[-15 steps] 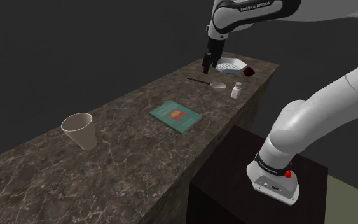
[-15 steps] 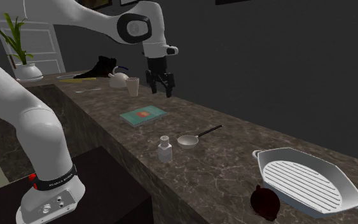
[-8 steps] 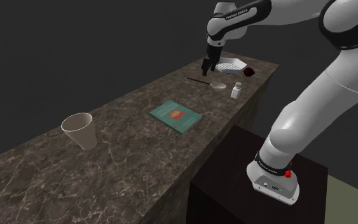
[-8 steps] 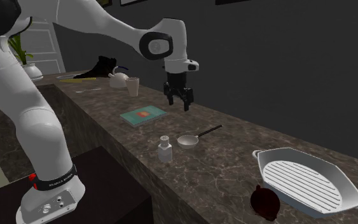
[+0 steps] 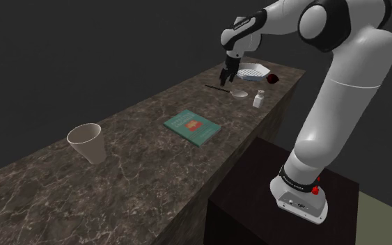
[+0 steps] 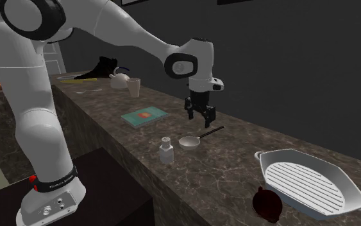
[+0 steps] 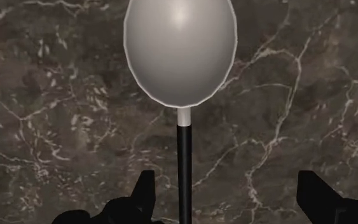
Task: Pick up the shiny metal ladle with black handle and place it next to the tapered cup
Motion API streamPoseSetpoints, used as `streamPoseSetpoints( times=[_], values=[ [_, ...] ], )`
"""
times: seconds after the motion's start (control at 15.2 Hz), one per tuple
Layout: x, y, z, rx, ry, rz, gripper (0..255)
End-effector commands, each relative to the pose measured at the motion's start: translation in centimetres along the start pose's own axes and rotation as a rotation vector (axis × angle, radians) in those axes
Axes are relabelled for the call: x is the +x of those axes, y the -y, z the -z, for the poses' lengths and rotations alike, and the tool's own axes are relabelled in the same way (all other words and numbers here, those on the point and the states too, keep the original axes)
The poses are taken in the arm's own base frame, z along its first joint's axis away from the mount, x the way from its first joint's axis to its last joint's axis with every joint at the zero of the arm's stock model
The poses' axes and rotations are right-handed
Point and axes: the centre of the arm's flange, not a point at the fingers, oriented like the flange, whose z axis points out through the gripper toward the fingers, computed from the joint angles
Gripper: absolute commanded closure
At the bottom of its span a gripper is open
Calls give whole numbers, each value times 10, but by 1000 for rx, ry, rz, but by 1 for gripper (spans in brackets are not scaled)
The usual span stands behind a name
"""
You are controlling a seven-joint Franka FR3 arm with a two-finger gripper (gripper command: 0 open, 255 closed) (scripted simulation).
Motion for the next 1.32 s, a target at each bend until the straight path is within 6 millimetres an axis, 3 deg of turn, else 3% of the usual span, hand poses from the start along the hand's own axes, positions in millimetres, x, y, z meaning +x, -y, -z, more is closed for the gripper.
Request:
streamPoseSetpoints(
  times=[0.0,0.13,0.59,1.12,1.19,1.25],
  values=[
    [14,-19,-17,12,-2,-8,0],
    [19,-30,-26,19,-3,-14,0],
    [19,-30,-66,19,-3,-14,0],
    [19,-30,-66,19,-3,-14,0],
    [19,-30,-66,19,-3,-14,255],
    [19,-30,-66,19,-3,-14,255]
  ],
)
